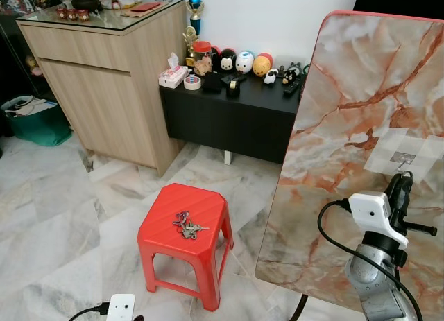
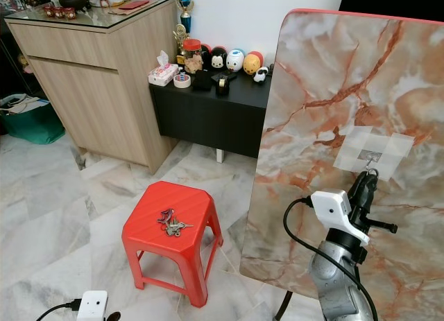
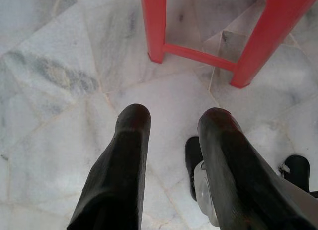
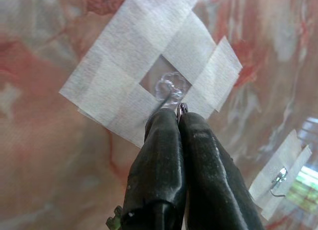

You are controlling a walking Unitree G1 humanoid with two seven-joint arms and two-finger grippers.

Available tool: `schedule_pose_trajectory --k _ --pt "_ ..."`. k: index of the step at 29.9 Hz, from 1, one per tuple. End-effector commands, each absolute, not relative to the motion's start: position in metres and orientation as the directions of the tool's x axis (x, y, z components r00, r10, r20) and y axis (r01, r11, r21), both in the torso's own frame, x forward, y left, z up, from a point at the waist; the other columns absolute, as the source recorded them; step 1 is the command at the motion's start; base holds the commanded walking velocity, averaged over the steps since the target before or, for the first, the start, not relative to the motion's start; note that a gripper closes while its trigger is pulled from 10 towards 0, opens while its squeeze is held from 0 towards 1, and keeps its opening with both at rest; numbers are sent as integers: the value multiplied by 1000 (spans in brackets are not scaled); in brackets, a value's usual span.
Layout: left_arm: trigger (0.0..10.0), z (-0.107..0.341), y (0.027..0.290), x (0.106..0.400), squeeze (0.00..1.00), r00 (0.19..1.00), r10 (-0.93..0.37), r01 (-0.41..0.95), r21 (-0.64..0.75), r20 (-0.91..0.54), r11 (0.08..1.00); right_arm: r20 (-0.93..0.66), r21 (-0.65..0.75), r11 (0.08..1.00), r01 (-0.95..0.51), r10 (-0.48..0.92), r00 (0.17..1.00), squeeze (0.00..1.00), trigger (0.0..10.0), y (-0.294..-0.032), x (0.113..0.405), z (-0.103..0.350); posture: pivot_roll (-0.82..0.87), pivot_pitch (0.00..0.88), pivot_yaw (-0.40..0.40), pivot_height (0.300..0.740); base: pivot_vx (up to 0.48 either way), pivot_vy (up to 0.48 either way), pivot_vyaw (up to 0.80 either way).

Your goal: Hang keys on a hook

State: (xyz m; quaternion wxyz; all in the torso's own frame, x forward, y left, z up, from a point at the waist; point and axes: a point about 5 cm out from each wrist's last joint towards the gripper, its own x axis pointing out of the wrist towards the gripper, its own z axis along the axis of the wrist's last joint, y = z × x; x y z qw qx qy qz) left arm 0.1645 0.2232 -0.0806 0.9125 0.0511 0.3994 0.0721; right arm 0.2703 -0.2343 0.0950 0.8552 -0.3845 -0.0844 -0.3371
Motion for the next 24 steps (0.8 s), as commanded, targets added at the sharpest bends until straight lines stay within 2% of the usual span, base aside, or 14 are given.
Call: schedule_pose_trajectory --k 1,24 --pt "10000 -82 221 164 0 665 166 -82 150 -728 985 417 -601 470 647 -507 755 0 10000 -236 275 100 2 0 -26 740 0 0 0" --pt "10000 -82 223 161 0 656 170 -88 149 -735 985 402 -624 462 630 -503 766 0 10000 -236 284 103 5 0 -23 740 0 0 0"
